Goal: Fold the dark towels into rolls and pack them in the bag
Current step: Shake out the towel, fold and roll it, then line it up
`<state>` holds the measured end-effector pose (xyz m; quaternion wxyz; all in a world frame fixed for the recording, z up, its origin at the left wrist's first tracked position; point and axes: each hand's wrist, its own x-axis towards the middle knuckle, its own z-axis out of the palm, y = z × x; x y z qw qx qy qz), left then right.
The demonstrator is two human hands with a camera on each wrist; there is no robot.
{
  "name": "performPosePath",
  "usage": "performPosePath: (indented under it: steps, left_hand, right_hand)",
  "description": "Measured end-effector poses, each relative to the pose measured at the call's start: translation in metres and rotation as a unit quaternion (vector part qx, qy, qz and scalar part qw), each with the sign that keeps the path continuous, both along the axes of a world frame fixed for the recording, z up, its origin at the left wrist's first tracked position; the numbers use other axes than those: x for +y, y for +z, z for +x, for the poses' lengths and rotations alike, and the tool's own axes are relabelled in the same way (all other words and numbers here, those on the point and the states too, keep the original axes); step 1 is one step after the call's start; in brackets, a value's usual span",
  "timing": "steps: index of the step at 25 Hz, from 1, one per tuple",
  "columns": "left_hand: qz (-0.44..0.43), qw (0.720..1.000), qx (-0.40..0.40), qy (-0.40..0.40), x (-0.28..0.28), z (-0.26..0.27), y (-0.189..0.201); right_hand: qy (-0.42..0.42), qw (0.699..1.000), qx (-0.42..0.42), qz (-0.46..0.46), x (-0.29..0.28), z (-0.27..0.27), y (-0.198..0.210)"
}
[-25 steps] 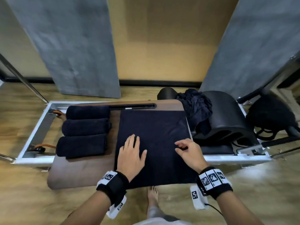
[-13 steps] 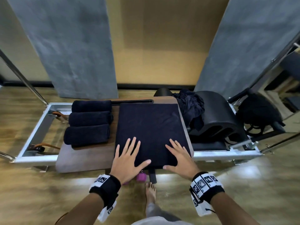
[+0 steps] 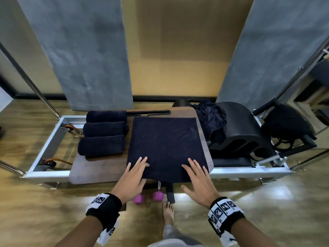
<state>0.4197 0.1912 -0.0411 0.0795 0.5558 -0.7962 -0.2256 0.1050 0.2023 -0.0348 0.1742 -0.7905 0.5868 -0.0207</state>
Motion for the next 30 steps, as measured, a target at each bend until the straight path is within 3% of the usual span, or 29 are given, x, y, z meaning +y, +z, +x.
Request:
performPosePath:
  steps: [4,10,16,21,23,26,28,30]
  left_hand:
    - [-0.005,0.994,0.089,0.065,-0.007,-0.003,0.016]
    - [-0.12,0.987,0.07,0.078,-0.028,0.006,0.028]
    - [-0.105,0.973,0.163,0.123,-0.05,0.001,0.04]
    - [-0.093,0.974,0.16,0.133,-0.077,0.004,0.053]
    - [-0.089,0.972,0.167,0.138,-0.092,0.007,0.057]
    - [-0.076,0.961,0.205,0.169,-0.121,0.01,0.062]
    - [-0.069,0.956,0.211,0.192,-0.142,0.009,0.067]
    - [-0.069,0.951,0.207,0.219,-0.166,0.005,0.071]
  right_hand:
    - [-0.029,0.997,0.067,0.001,-0.008,0.019,-0.008]
    - [-0.071,0.995,0.047,-0.054,-0.021,0.021,-0.007]
    - [-0.108,0.987,0.089,-0.08,-0.031,0.039,0.004]
    - [-0.128,0.986,0.084,-0.07,-0.054,0.033,0.024]
    - [-0.146,0.986,0.029,-0.08,-0.07,0.018,0.035]
    - [-0.197,0.967,-0.145,-0.076,-0.11,-0.011,0.048]
    - [-0.217,0.934,-0.282,-0.039,-0.143,-0.027,0.052]
    - [-0.239,0.88,-0.41,0.002,-0.178,-0.035,0.052]
